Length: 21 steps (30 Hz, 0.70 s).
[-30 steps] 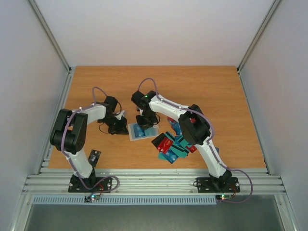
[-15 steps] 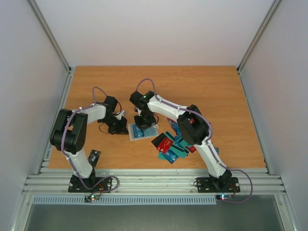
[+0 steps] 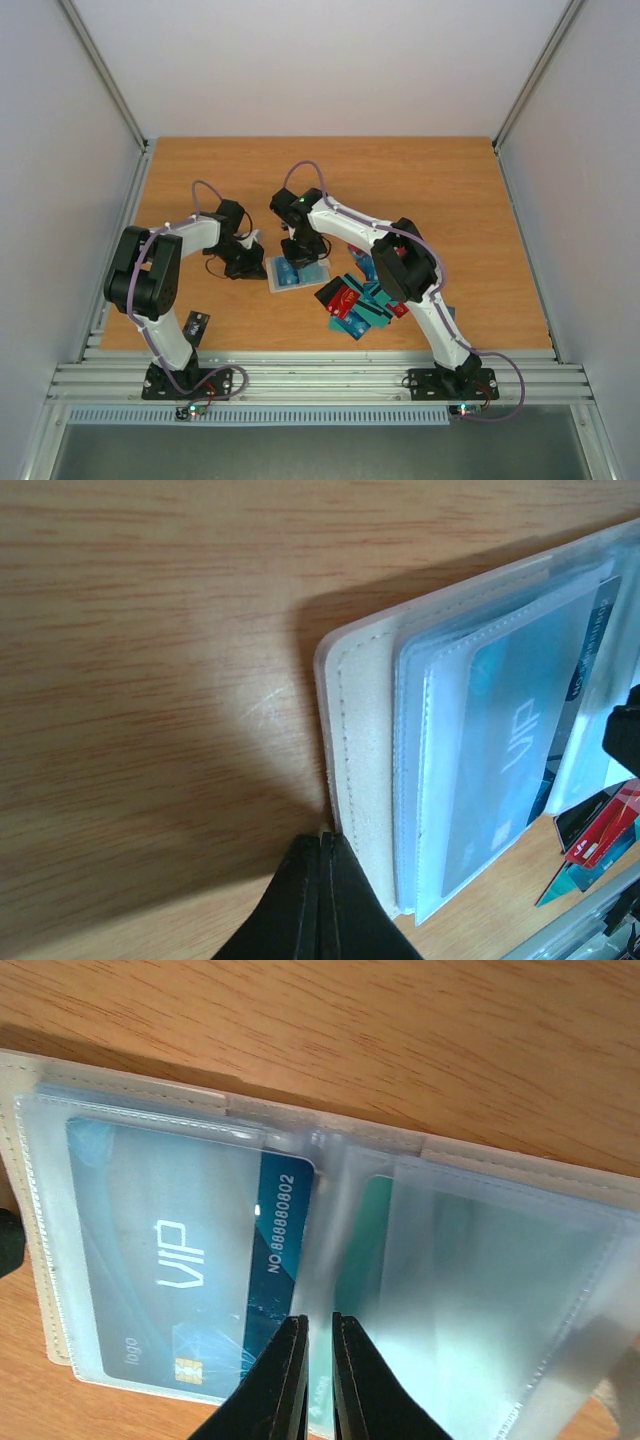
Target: Put the credit cards into the card holder
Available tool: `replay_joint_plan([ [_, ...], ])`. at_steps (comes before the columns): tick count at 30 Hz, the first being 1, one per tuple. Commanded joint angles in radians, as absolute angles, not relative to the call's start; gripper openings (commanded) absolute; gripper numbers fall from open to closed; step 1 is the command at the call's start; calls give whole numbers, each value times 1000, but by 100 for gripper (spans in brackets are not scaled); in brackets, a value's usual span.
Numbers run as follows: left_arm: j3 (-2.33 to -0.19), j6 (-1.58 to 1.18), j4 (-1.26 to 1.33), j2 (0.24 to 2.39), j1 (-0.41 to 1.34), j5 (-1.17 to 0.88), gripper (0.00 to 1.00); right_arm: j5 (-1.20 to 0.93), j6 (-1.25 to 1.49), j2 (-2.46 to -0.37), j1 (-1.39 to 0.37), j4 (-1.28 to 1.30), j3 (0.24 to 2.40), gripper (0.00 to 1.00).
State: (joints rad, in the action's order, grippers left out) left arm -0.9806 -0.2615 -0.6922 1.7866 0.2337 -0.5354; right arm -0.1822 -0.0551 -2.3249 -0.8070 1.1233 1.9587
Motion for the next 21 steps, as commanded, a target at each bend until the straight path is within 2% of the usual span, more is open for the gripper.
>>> replay_joint_plan([
  [1, -963, -261, -678, 1812, 242, -497, 0, -125, -69, -2284, -808, 1154, 1956, 9],
  [21, -963, -259, -674, 1817, 242, -512, 0, -133, -66, -2408, -824, 1197, 2021, 10],
])
